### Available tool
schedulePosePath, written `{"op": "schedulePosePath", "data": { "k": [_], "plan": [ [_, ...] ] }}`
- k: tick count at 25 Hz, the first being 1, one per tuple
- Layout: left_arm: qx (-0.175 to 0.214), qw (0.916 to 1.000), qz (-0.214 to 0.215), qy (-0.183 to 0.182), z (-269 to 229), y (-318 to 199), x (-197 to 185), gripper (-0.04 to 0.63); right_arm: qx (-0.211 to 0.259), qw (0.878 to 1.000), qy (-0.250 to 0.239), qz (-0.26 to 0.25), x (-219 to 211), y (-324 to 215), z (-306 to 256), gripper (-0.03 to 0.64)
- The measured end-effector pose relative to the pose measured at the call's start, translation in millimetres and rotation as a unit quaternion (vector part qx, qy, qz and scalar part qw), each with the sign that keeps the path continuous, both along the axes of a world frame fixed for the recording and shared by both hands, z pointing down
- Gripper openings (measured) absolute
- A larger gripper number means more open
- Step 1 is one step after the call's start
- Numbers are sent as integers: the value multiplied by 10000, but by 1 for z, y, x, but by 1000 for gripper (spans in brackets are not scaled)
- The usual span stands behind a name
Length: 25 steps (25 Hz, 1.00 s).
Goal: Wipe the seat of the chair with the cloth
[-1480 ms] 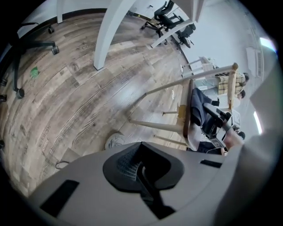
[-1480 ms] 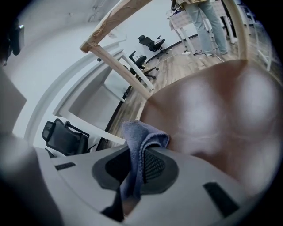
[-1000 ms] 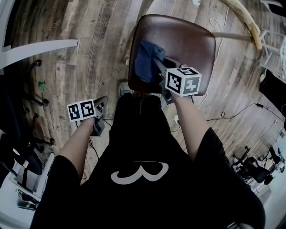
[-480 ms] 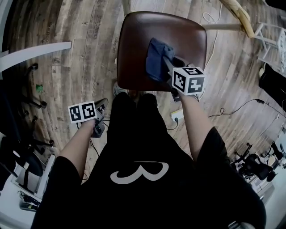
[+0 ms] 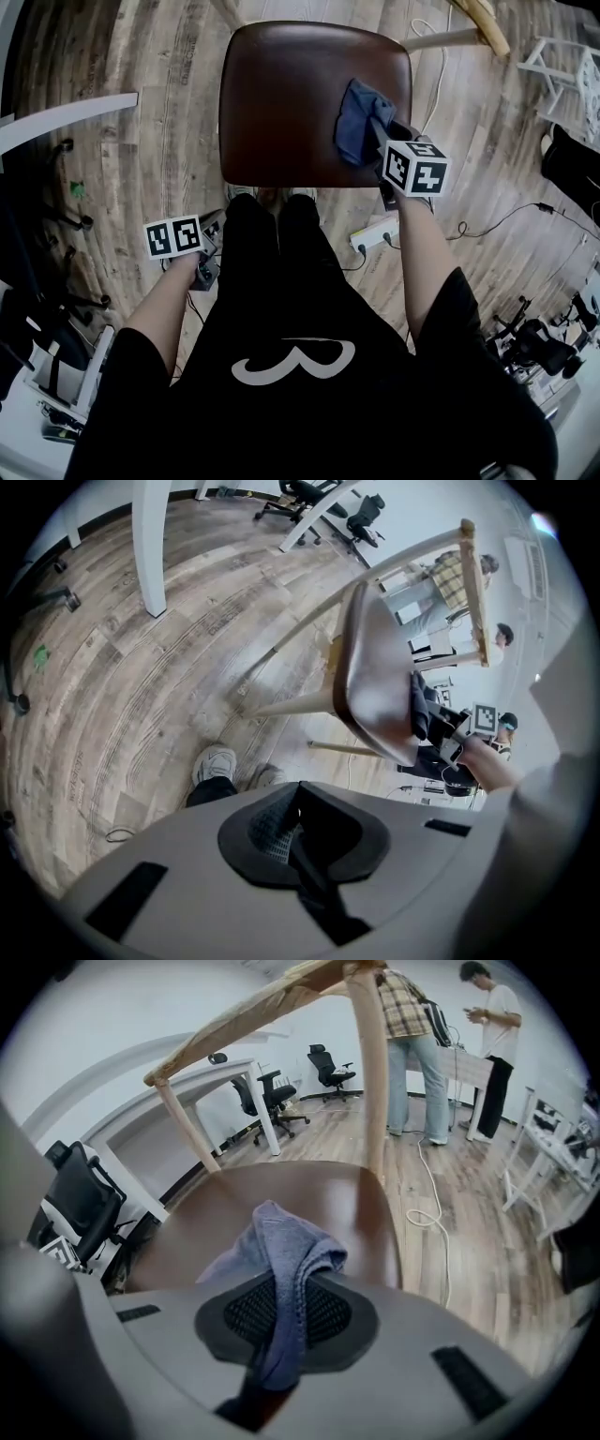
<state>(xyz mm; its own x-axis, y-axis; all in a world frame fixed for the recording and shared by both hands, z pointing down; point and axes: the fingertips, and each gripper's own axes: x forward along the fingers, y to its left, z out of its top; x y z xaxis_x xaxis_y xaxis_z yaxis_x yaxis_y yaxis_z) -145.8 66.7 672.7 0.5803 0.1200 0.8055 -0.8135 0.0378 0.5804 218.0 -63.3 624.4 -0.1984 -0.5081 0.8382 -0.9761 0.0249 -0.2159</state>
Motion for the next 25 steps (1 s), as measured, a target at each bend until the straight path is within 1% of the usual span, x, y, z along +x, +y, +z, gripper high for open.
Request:
{"op": "schedulePosePath", "data": {
  "k": [7, 11, 16, 22, 25],
  "plan": [
    [53, 9999, 99, 46, -2, 3, 33, 14, -51, 9995, 112, 300, 49, 18, 1, 49],
    [99, 9998, 119, 114, -5, 6, 54, 14, -86, 9991, 90, 407, 68, 29, 3, 49],
    [156, 9997, 103, 124, -8, 8, 64, 14, -149, 9970, -154, 742, 82, 35, 6, 49],
    [210, 9998, 7, 75, -6, 12, 63, 14, -152, 9975, -213, 651, 81, 34, 9, 49],
    [207, 9997, 5, 90, -7, 16, 63, 14, -141, 9978, -139, 634, 82, 33, 6, 49]
  ]
}}
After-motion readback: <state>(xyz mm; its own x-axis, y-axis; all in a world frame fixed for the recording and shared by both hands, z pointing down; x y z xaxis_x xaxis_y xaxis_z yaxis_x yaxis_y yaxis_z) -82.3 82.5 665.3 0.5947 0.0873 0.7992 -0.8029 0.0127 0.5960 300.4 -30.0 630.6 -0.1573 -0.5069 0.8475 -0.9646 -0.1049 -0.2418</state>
